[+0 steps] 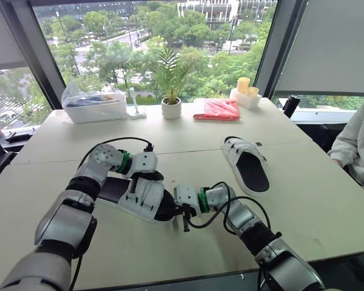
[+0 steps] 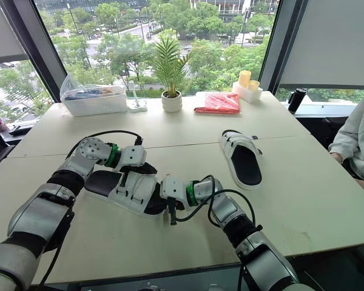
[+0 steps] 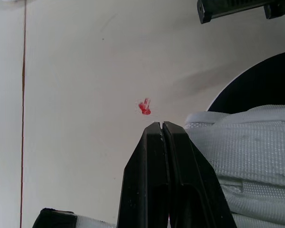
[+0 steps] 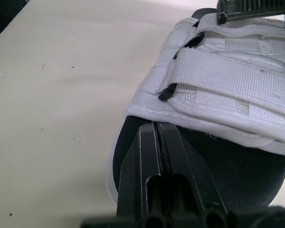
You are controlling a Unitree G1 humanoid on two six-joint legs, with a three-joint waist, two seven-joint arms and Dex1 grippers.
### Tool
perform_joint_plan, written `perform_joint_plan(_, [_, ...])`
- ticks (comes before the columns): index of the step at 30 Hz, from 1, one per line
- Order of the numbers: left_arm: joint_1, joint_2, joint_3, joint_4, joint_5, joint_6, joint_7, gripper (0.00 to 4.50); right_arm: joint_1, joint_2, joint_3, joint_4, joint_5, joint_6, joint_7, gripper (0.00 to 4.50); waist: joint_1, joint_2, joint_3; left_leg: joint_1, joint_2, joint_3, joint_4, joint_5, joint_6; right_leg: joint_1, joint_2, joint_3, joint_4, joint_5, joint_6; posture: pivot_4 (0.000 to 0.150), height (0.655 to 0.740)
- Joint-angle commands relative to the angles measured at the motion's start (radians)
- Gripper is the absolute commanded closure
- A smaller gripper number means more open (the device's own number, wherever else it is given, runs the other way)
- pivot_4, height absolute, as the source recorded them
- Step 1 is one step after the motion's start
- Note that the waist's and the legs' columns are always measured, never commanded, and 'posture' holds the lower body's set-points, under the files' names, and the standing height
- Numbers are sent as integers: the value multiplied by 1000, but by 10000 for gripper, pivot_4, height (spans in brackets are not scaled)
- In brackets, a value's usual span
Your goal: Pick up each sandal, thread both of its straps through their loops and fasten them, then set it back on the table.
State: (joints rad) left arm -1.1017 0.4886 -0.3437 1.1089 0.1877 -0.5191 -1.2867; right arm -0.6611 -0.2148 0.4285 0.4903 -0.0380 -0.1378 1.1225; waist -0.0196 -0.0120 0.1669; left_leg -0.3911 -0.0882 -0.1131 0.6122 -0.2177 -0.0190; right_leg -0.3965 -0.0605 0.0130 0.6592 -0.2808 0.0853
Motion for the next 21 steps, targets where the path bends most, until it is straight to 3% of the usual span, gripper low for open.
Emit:
perform_joint_plan(1, [-2,-5,-73,65,119,-62,73,44779,13,-2,29,15,-28,7,8,45000,0,0,0,0,0,0,0,0,0,0,0,0,0,0,0,1500,7400])
perform_joint_plan(8, [-60,-6,-13,116,91,-23,73,44779,13,-9,22,3,-27,11,2,45000,-1,0,0,0,0,0,0,0,0,-1,0,0,2,0,1,1500,7400])
perform_joint_plan(12, [-106,-1,226,109,-158,206,-25,44779,19,-18,7,-39,-15,26,-6,45000,-4,-1,1,-1,0,1,1,0,0,-3,0,0,3,-1,1,1500,7400])
perform_joint_plan(18, [-58,126,373,20,-293,443,-142,44779,47,-45,-20,-165,14,83,-11,45000,-24,-2,2,-12,0,0,3,0,0,-13,0,0,5,-1,1,1500,7400])
perform_joint_plan(21, [29,194,393,-79,-338,650,-212,44779,75,-70,-34,-279,36,131,-18,45000,-28,-2,2,-14,-1,0,3,0,0,-16,-1,0,6,-1,1,1500,7400])
